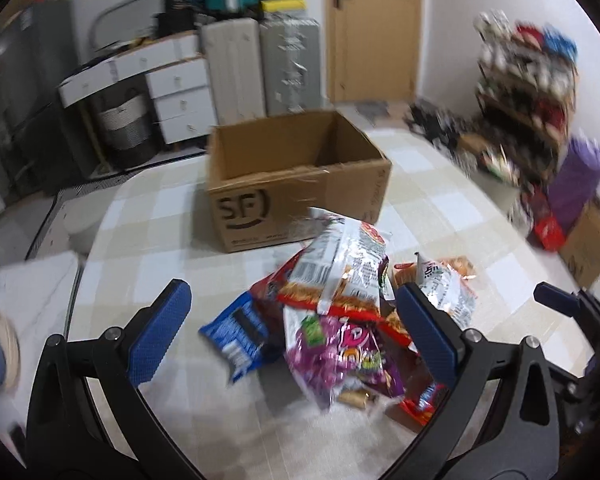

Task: Organize snacks
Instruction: 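Grasp a white chip bag with the left gripper while the right gripper grasps another white chip bag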

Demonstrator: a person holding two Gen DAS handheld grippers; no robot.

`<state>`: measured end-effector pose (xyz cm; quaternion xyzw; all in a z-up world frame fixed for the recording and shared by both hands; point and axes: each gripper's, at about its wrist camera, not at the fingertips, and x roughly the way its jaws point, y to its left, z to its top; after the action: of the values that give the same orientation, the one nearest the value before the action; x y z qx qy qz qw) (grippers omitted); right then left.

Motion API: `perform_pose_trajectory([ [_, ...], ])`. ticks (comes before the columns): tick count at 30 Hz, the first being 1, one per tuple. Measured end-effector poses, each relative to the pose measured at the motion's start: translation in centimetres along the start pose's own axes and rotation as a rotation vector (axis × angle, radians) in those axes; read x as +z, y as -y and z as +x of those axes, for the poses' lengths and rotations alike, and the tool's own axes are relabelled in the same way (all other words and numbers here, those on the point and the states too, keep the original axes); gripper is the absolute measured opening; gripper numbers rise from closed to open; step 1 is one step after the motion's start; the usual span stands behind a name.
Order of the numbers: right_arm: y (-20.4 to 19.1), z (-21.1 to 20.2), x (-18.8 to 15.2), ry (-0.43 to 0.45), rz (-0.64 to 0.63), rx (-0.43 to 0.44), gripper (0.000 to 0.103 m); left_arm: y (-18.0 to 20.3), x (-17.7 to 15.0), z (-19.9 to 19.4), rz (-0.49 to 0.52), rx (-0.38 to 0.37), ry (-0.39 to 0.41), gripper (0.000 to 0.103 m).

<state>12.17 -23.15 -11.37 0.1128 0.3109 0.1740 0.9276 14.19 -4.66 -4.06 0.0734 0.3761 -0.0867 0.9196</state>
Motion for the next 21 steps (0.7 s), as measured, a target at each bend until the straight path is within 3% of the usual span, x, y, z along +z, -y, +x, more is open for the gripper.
perform_pose_trajectory([
  [12, 1.8, 2.7, 0.9, -0.057, 0.059, 0.052, 0.103, 3.8, 3.8, 9.6, 0.119, -0.053, -0.125, 0.099],
  [16, 2.3, 3.8, 0.8, -0.087, 0.084, 0.078, 0.103, 3.7, 3.8, 11.9, 0.111, -0.123, -0.184, 0.067],
  [21, 2.4, 4.7, 0.9, -0.119, 0.087, 0.089, 0.103, 3.7, 3.7, 13.1, 0.105, -0.156, -0.168, 0.054],
])
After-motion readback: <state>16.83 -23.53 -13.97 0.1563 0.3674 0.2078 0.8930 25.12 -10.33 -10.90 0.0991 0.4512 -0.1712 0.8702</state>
